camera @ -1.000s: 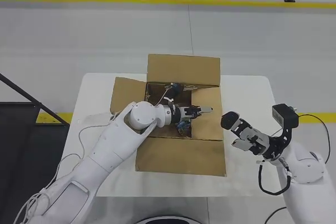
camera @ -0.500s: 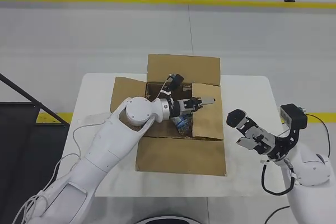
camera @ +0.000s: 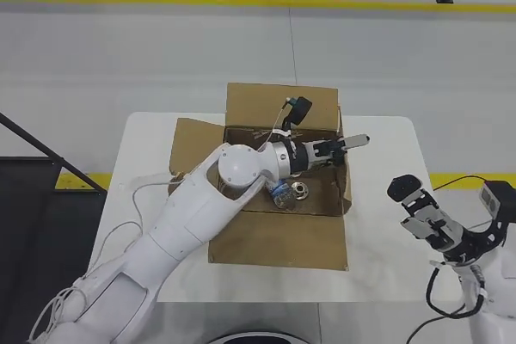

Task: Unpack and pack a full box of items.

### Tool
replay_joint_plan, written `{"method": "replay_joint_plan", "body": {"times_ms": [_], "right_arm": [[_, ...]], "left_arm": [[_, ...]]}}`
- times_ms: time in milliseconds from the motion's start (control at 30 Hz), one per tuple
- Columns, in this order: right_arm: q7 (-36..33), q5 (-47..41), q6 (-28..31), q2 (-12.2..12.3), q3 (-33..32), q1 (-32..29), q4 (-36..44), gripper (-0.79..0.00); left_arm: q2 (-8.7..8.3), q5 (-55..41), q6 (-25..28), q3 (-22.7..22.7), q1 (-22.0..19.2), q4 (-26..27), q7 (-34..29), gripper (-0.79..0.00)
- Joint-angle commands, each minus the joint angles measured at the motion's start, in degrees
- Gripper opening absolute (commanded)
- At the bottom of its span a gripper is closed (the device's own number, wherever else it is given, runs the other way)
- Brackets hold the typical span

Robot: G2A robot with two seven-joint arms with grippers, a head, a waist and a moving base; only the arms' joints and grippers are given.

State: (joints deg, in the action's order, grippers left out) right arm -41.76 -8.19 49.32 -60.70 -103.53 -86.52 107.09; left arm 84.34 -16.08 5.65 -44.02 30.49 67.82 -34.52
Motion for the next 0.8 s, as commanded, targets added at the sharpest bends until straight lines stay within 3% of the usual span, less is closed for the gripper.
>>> {"method": "replay_joint_plan", "body": {"times_ms": [0,133,433,767], "right_arm": [[1.05,-0.24,0.54,0.06,-1.84,-2.21,0.25,0.000],[1.97,-2.85,1.41,0.12,-3.25,-5.77,0.44,0.000],[1.97,-2.85,1.41,0.12,-3.25,-5.77,0.44,0.000],[5.35,-0.06,0.18,0.06,-3.76,-6.28,1.58,0.000]], "left_arm": [[1.18,-0.65,1.10,1.71,-1.45,-2.72,1.38,0.000],[3.59,-1.22,2.17,5.11,-4.03,-7.78,3.20,0.000],[8.72,-0.15,1.23,11.13,-8.36,-17.17,4.87,0.000],[13.06,1.26,-2.15,13.80,-11.46,-24.11,4.99,0.000]]}}
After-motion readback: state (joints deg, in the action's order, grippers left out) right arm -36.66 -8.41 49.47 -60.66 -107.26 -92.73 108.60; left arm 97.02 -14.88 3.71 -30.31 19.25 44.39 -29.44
